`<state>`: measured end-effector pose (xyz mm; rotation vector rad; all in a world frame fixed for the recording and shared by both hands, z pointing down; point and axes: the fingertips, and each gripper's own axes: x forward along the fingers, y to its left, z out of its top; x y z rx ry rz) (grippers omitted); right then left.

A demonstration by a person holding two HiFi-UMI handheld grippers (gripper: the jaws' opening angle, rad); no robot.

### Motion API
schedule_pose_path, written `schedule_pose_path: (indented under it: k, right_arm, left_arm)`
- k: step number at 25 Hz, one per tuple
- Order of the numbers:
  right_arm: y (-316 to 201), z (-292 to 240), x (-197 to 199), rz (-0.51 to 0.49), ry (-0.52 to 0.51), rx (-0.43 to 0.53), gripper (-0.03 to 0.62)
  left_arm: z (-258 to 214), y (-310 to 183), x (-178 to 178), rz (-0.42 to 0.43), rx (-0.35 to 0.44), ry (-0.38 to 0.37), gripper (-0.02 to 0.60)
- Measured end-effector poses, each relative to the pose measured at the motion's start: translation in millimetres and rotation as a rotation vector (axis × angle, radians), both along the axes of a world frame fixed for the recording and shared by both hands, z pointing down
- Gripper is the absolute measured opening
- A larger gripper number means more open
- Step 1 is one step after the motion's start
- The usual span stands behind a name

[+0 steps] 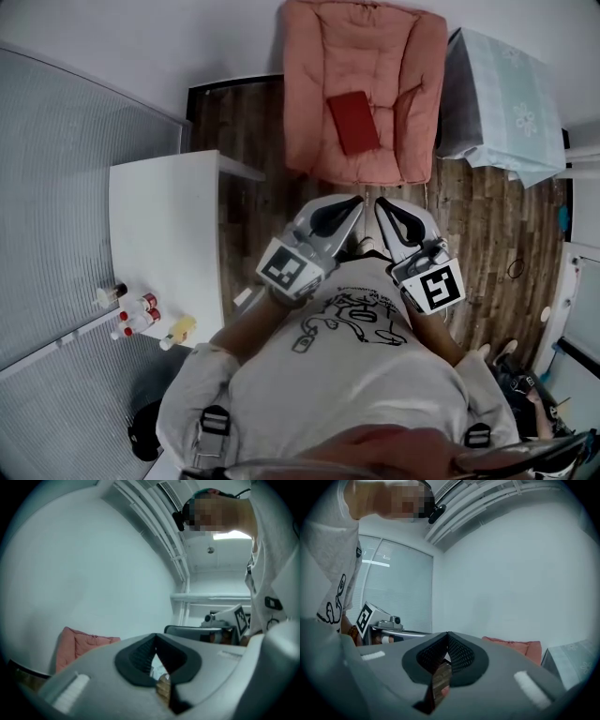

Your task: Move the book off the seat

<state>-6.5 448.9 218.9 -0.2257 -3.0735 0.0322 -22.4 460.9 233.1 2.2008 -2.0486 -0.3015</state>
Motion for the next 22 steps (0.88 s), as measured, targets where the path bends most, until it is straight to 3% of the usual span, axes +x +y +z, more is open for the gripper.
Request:
schedule_pose_path:
  k: [9,22]
  right_arm:
    - [2,7,-14,-0.013,0.032,-0.001,0.006]
    - [-54,15,-40,-0.002,0.049,-0.003,0.006]
  left_arm:
    - [4,2,-14,-0.013,-0.021,0.017,0.002]
    - [3,-48,-43,-0.028,-0.011,0.011,0.002]
